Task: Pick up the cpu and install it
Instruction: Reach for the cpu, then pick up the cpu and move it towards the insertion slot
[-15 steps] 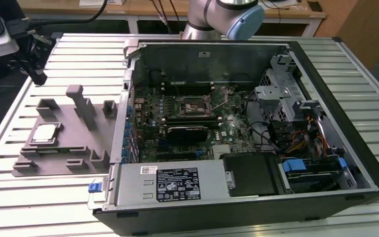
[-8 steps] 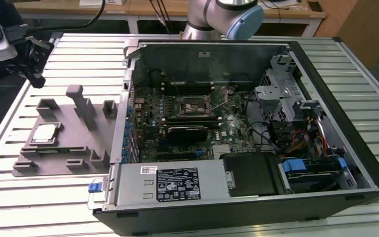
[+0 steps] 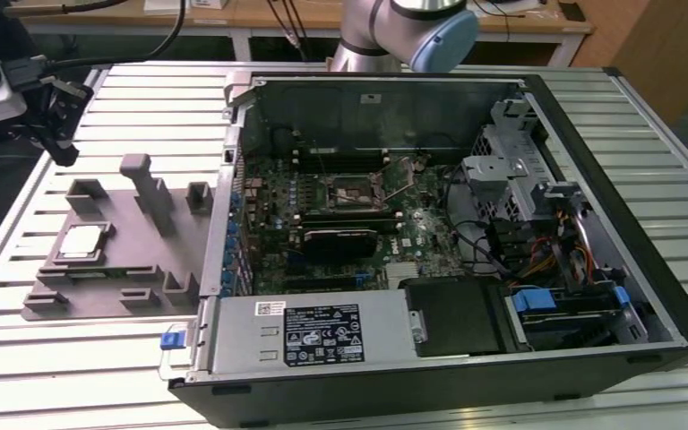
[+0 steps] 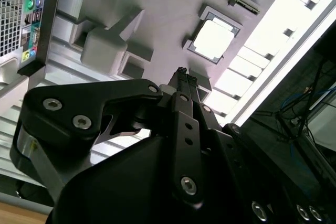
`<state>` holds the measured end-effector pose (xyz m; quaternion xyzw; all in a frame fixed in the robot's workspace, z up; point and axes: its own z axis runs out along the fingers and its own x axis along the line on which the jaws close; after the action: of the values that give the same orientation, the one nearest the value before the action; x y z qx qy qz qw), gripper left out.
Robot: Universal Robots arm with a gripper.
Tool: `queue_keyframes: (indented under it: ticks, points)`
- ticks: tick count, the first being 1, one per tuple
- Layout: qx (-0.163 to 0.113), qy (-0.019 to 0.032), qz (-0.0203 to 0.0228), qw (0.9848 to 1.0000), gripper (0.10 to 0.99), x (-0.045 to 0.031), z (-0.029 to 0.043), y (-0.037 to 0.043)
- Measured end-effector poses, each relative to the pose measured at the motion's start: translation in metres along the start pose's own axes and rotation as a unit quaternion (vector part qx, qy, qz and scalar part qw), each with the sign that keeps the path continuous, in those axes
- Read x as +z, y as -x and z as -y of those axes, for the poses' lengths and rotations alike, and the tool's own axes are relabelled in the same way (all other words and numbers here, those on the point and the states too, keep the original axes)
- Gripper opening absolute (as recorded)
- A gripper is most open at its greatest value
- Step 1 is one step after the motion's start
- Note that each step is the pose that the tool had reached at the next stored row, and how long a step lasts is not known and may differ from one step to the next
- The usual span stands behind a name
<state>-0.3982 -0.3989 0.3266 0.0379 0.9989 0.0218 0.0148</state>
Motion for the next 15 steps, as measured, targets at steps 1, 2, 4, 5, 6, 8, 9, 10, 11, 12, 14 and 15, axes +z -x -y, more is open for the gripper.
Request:
queue_keyframes:
  ticks: [1, 2, 4, 5, 6, 8, 9, 10, 11, 12, 14, 15]
  points:
    - [0.0, 0.0, 0.0, 1.0, 0.11, 0.0011, 0.0002, -0.0013]
    - [0.0, 0.0, 0.0, 1.0, 0.11, 0.0022, 0.0003, -0.0025]
    - [0.0, 0.0001, 0.0001, 1.0, 0.11, 0.0045, 0.0006, -0.0048]
    - [0.0, 0.0001, 0.0002, 1.0, 0.11, 0.0059, 0.0007, -0.0059]
    - [0.0, 0.0, 0.0001, 1.0, 0.11, 0.0072, 0.0008, -0.0069]
    - [0.0, 0.0, 0.0, 1.0, 0.11, 0.0104, 0.0011, -0.0086]
    - [0.0, 0.0, 0.0001, 1.0, 0.11, 0.0118, 0.0012, -0.0092]
    - [0.0, 0.0, 0.0001, 1.0, 0.11, 0.0131, 0.0013, -0.0097]
    - [0.0, 0.0, 0.0001, 1.0, 0.11, 0.014, 0.0014, -0.0099]
    - [0.0, 0.0, 0.0, 1.0, 0.11, 0.0141, 0.0014, -0.01]
    - [0.0, 0.0, 0.0, 1.0, 0.11, 0.0144, 0.0014, -0.01]
    - [0.0, 0.0, 0.0001, 1.0, 0.11, 0.0147, 0.0014, -0.01]
